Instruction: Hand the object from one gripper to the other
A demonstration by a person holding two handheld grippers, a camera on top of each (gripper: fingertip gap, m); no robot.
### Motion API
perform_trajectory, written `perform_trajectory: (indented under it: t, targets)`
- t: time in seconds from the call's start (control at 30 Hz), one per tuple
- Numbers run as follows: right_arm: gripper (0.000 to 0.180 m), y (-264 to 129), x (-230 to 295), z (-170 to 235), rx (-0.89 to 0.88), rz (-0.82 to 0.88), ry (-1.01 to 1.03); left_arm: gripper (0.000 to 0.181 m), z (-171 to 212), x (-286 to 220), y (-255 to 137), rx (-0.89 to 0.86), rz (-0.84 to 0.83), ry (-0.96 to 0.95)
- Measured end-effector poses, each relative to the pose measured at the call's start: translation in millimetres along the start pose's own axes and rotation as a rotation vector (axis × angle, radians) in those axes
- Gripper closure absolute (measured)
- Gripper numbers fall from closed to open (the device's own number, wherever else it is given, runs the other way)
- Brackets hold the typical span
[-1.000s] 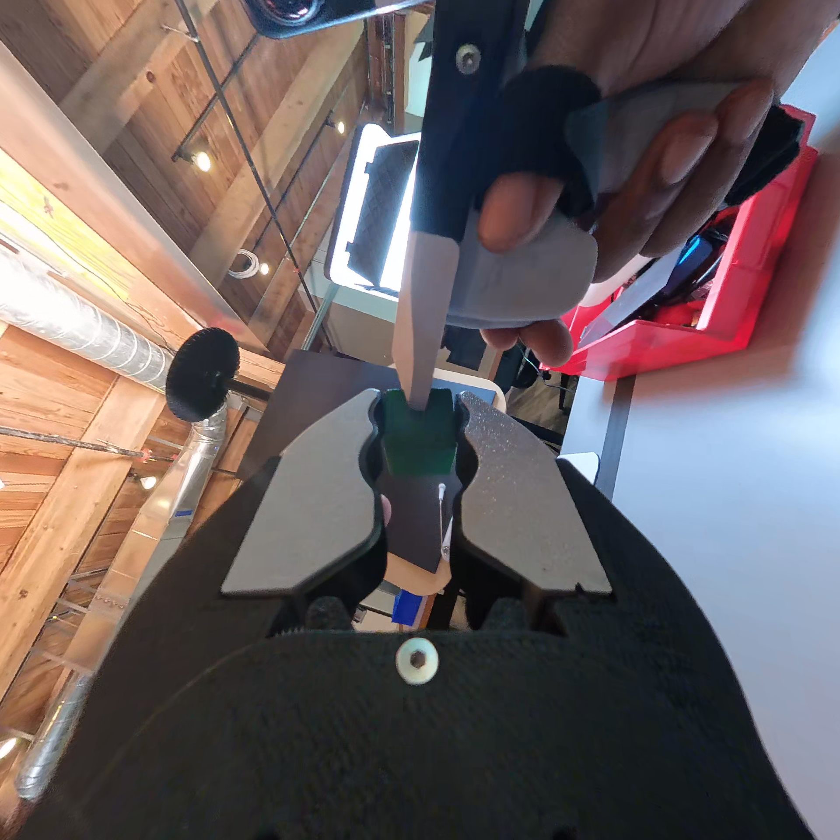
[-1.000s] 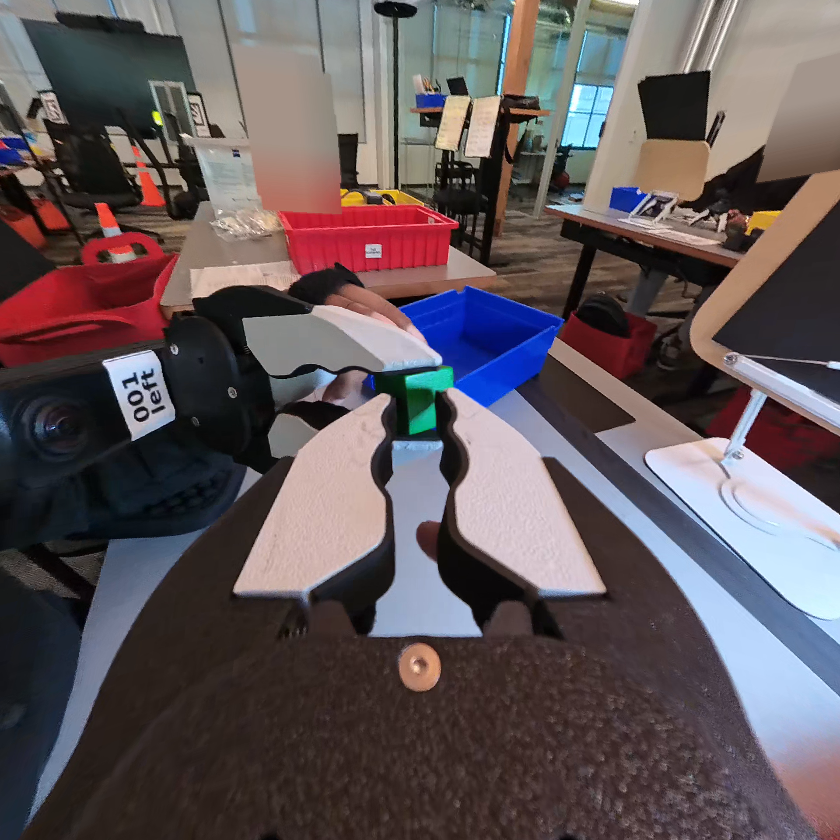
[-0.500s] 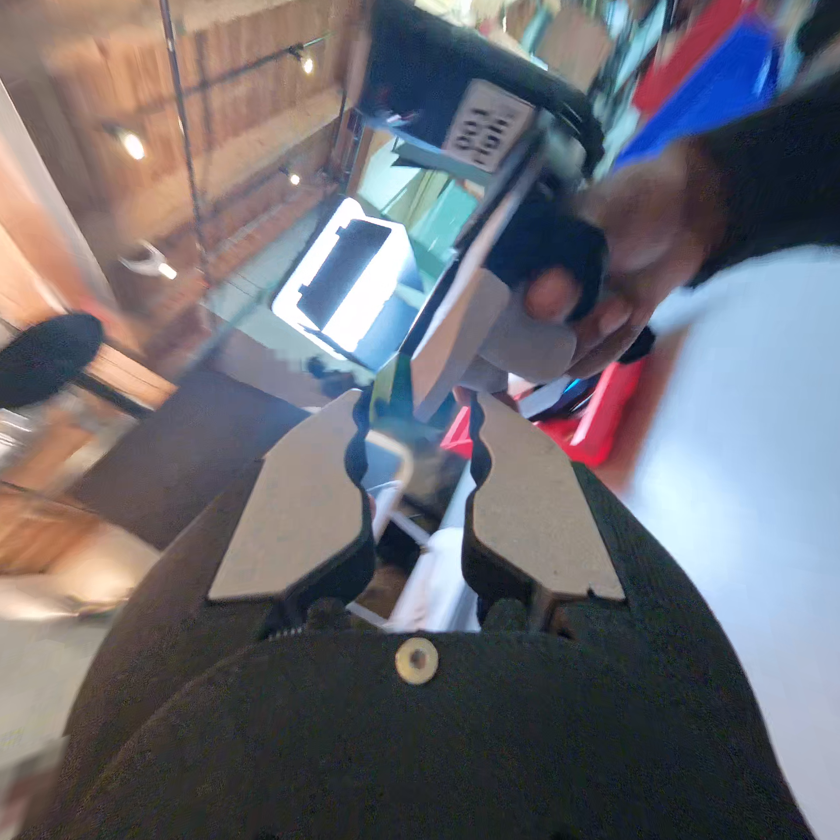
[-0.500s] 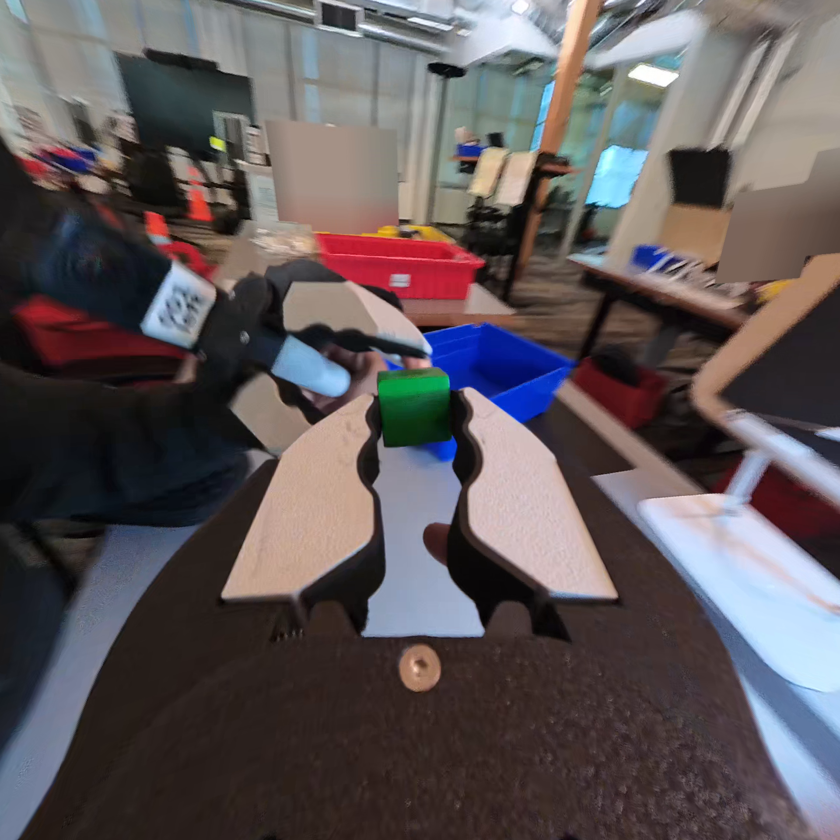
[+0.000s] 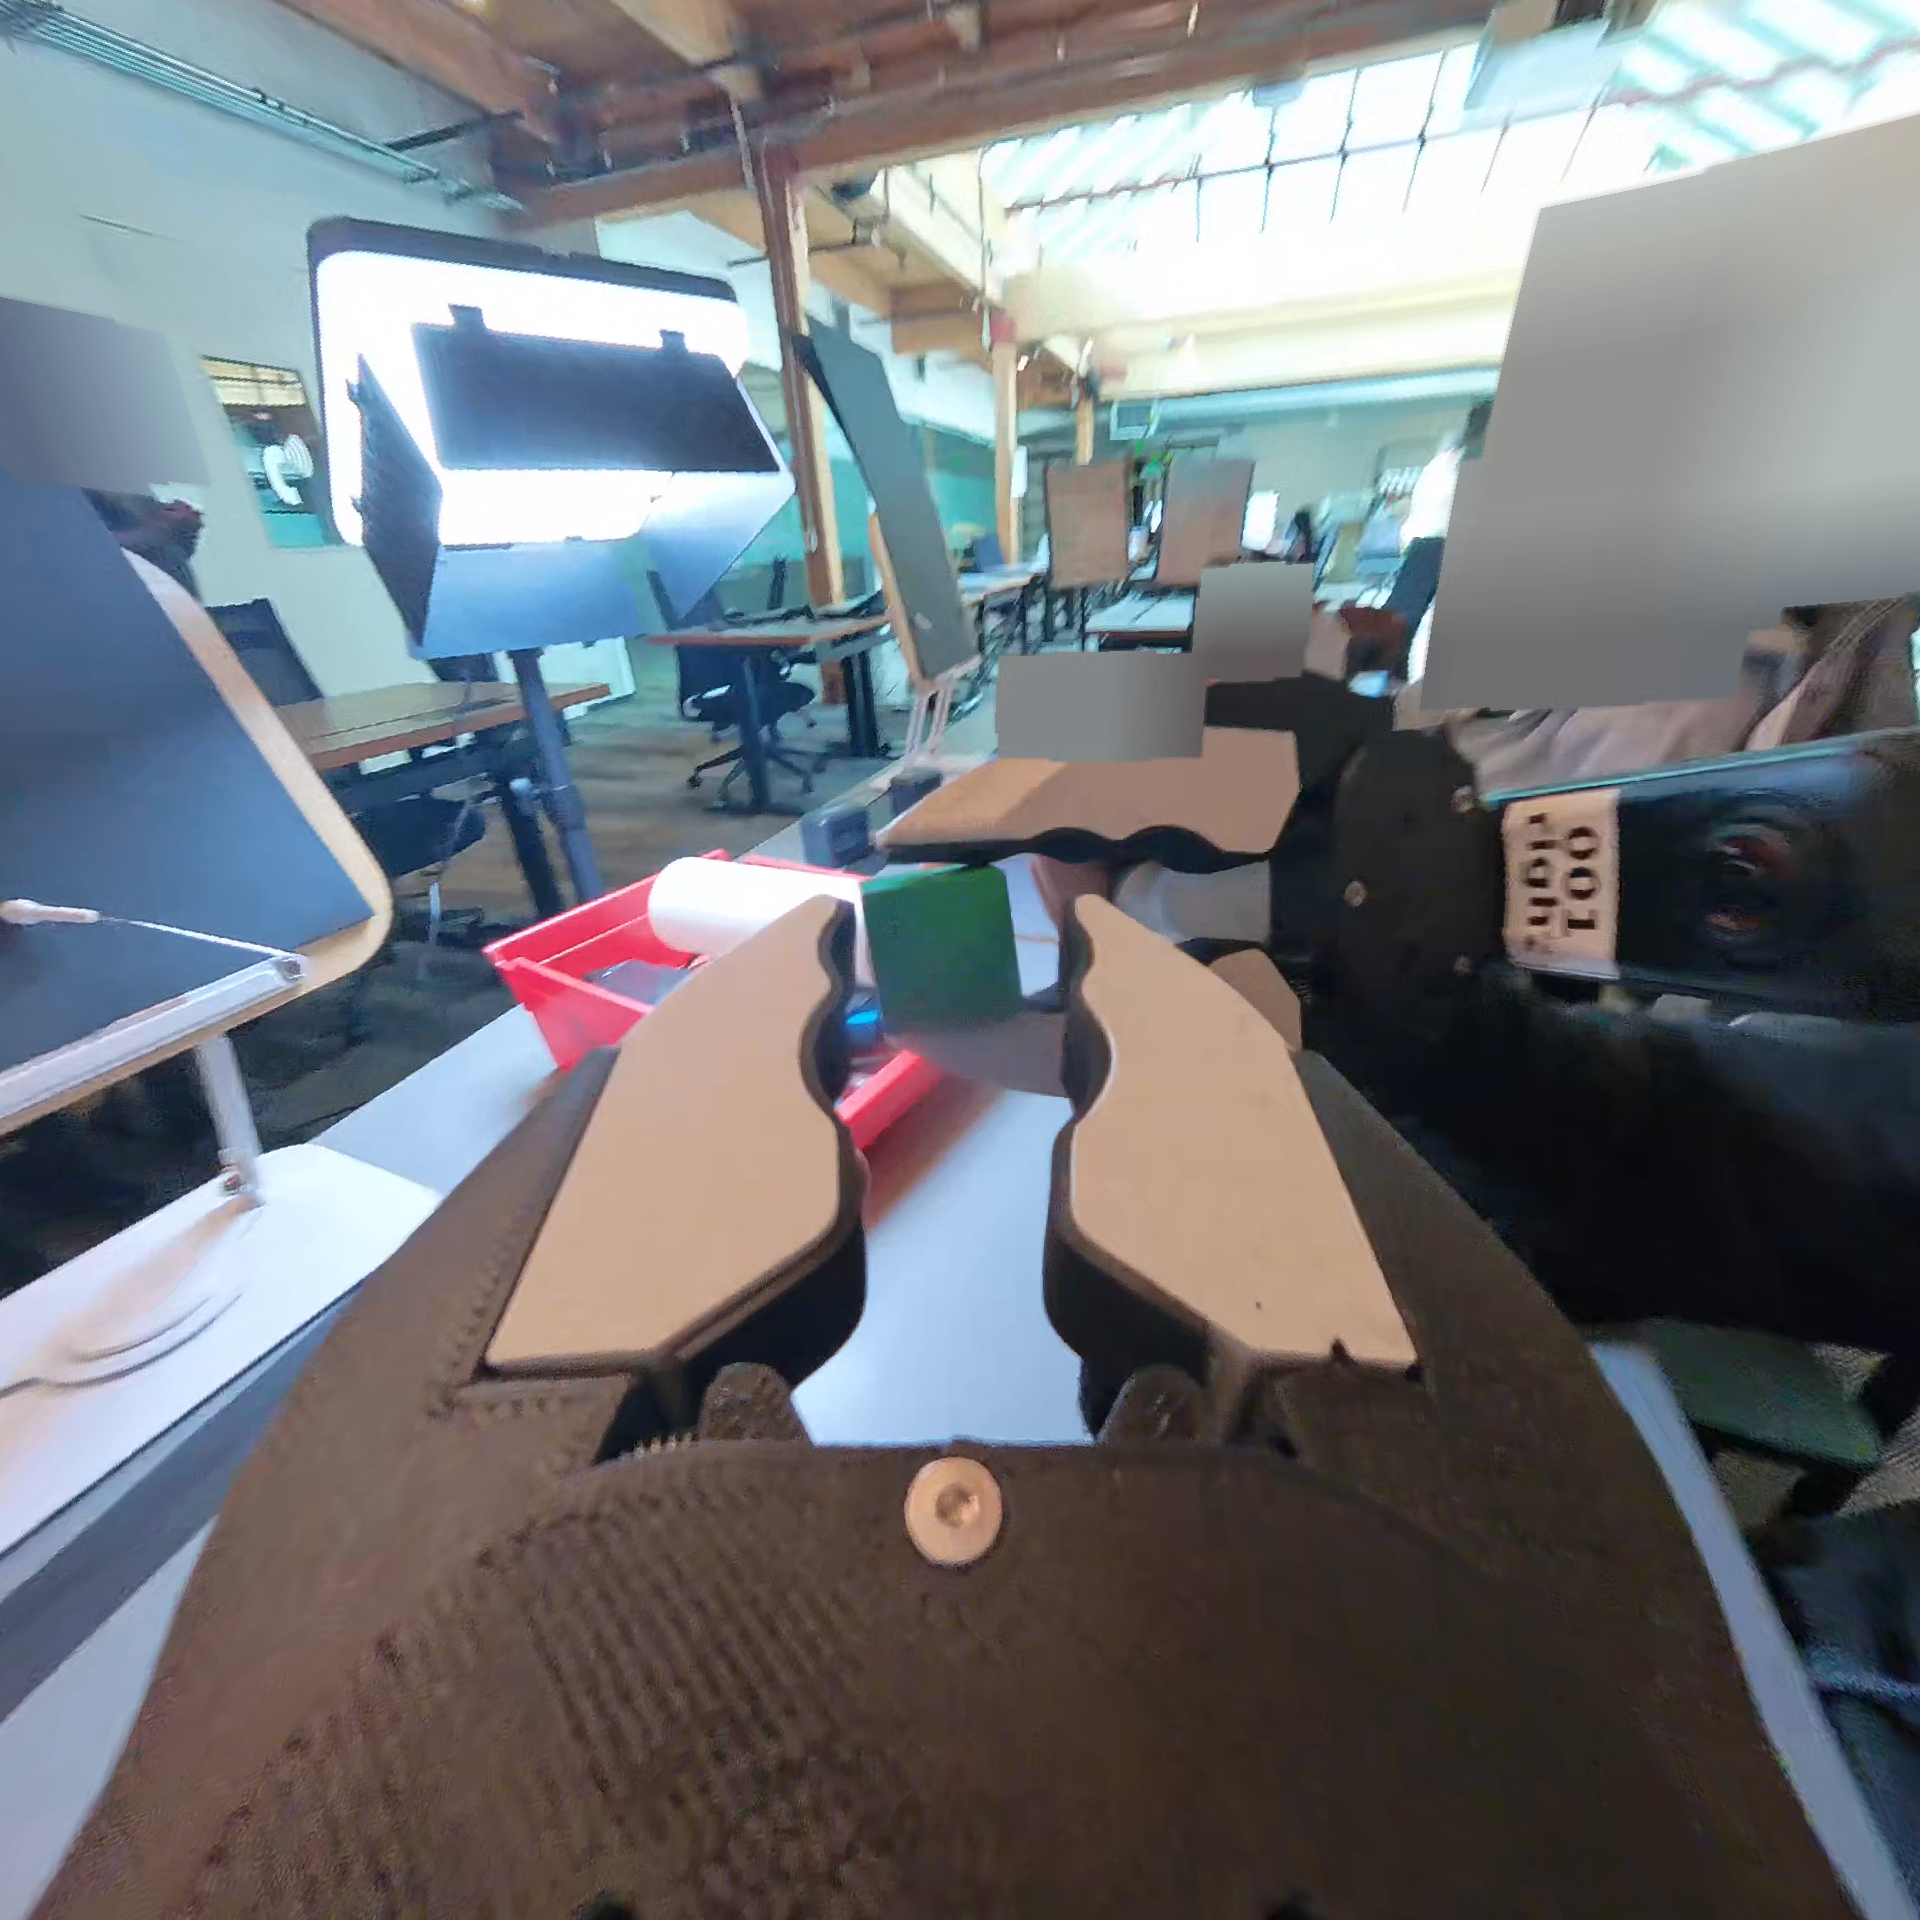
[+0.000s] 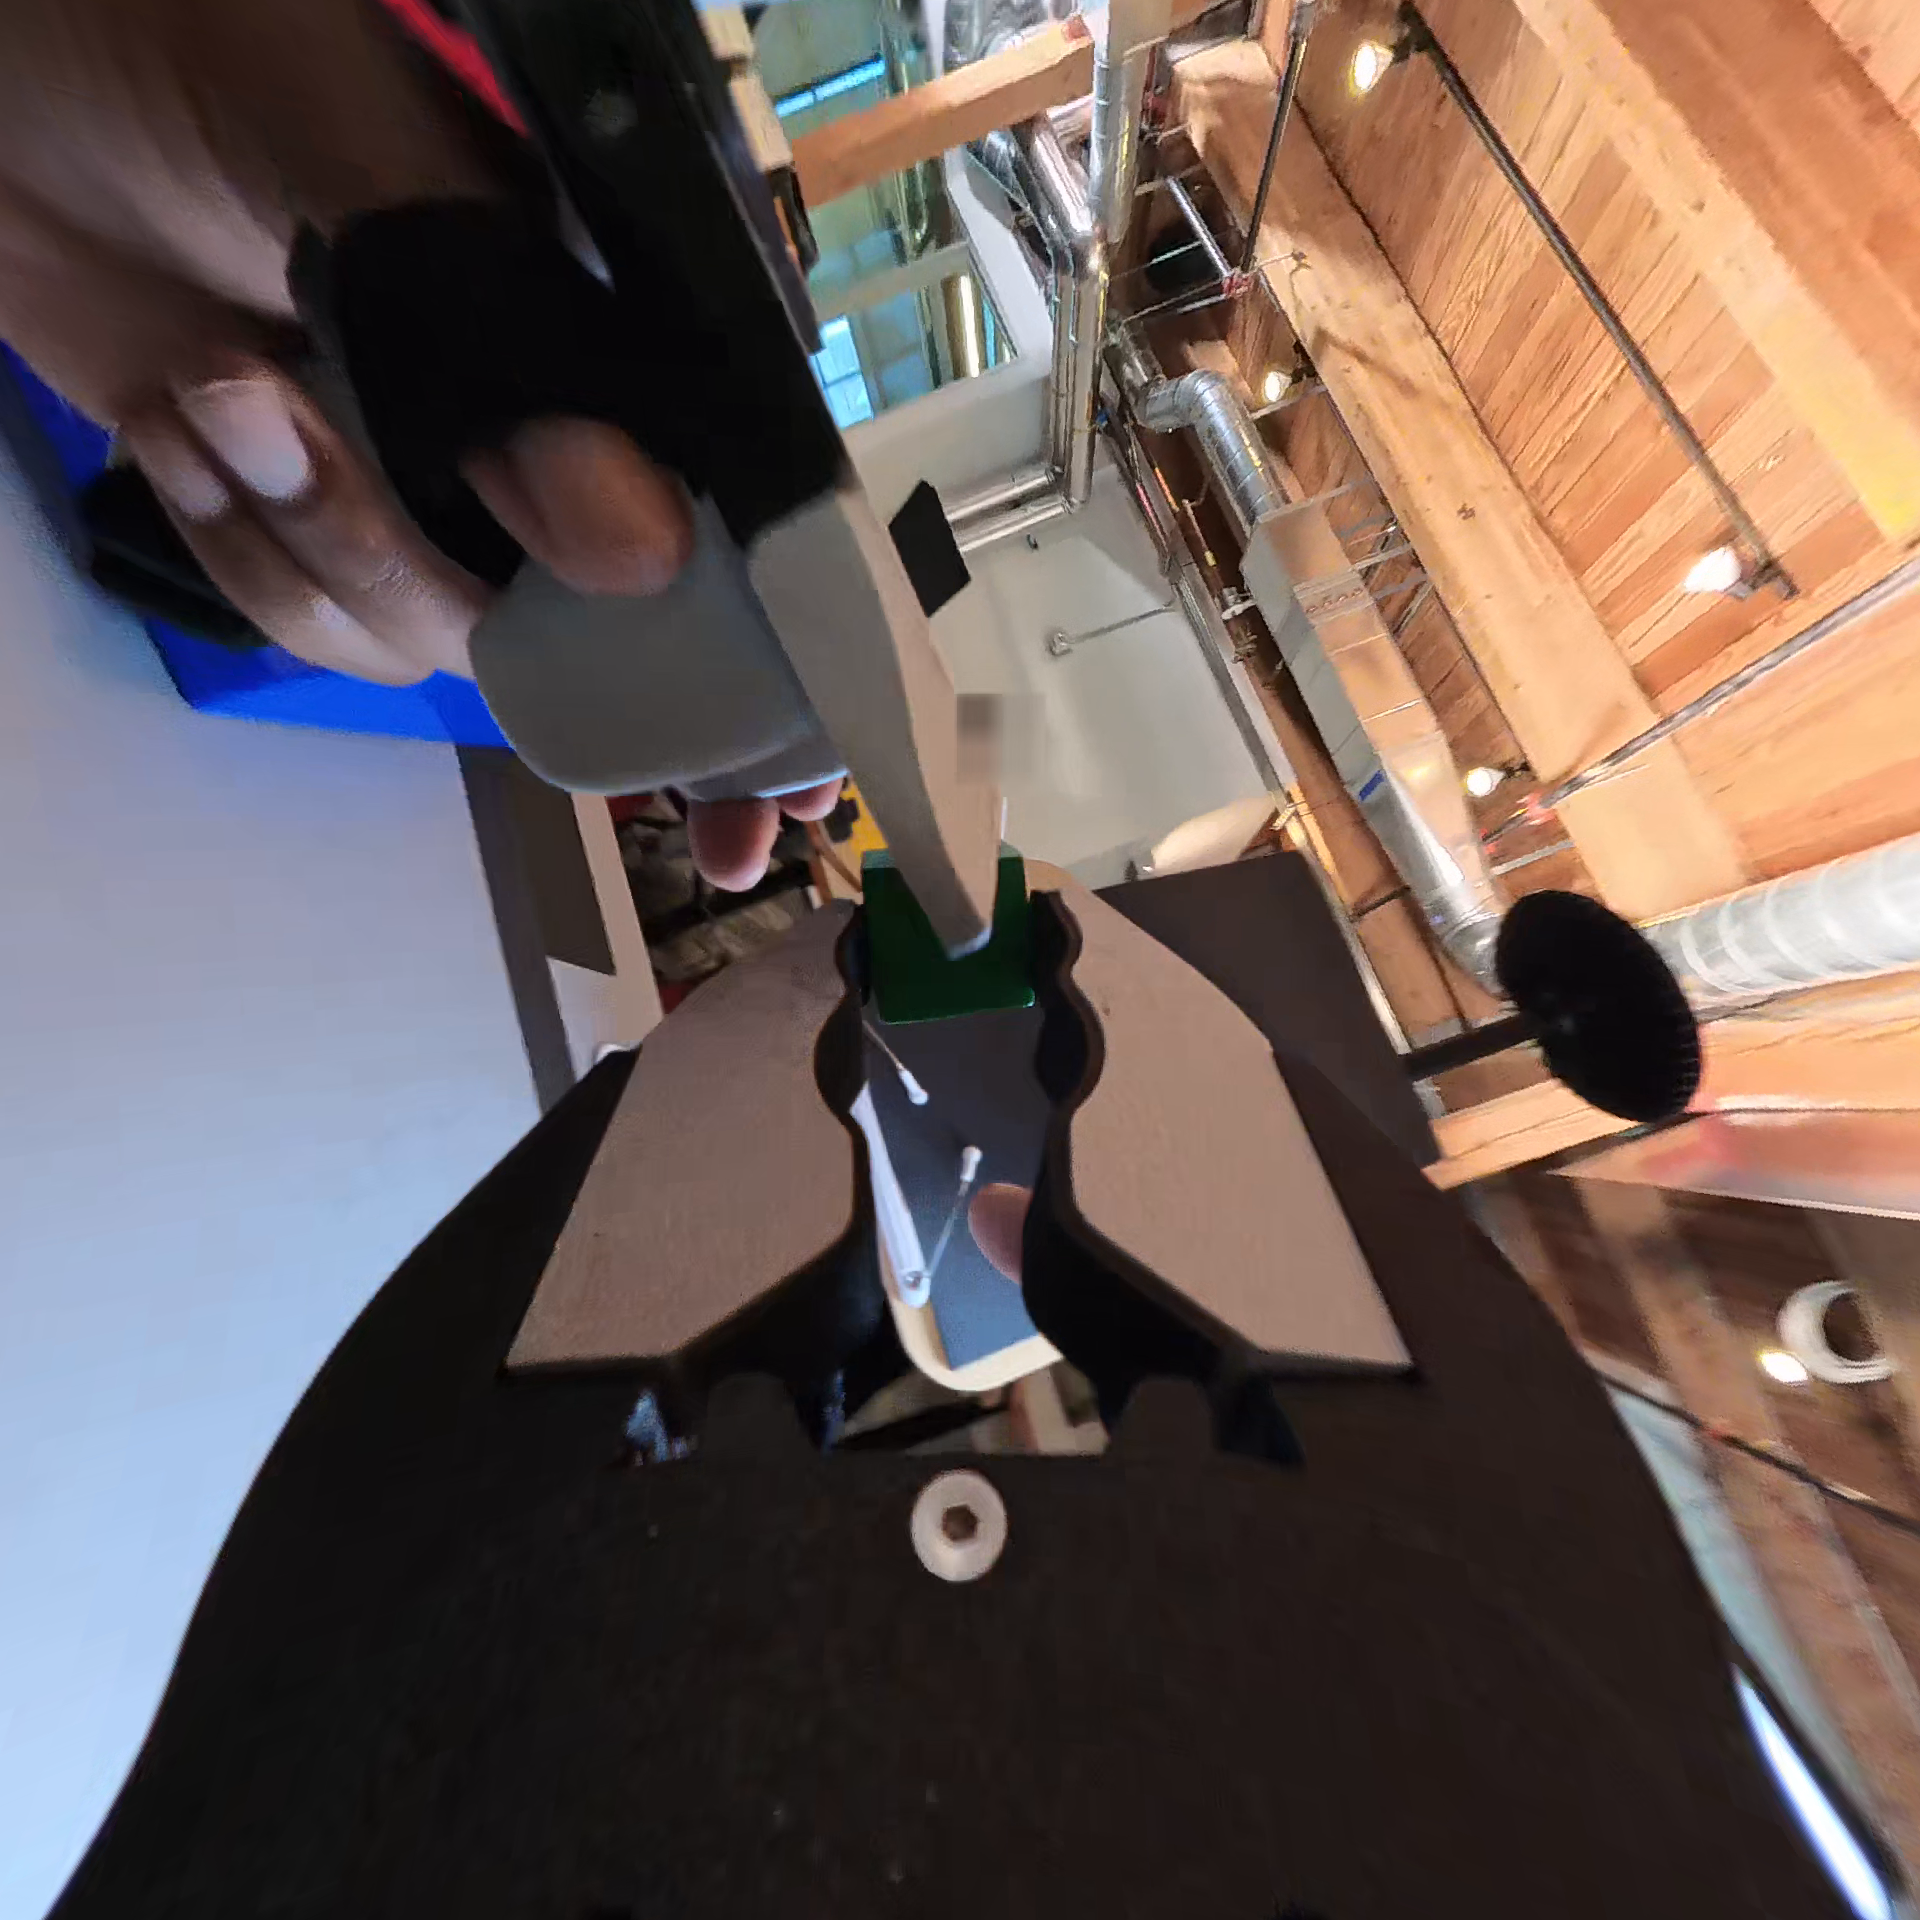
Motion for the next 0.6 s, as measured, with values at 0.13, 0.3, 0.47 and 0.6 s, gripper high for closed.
perform_trajectory:
  t: [0.13,0.3,0.47,0.6]
  targets:
    - [0.150,2.3,4.8,-1.1,0.023,0.027,-0.063,0.151,3.1,0.2,0.7,0.074,-0.139,0.188]
    - [0.142,1.5,-5.2,5.5,-0.050,-0.268,0.391,0.152,-0.3,2.0,-5.5,0.066,-0.313,0.426]
    - [0.142,-6.6,-31.1,16.5,-0.189,-0.574,0.951,0.152,0.8,2.4,-10.5,0.098,-0.515,0.759]
    - [0.141,-1.3,-24.4,22.0,-0.130,-0.685,1.070,0.152,8.8,-5.4,-1.0,0.139,-0.594,0.953]
Point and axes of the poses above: each gripper's, where its closed fingertips meet, y out along the fingers, z out of its underside, x = y × z across the jaws, the point moved 6 cm from there along -y, back along the fingers, and after that the axes turned 9 degrees about x, right-handed, at the moved point
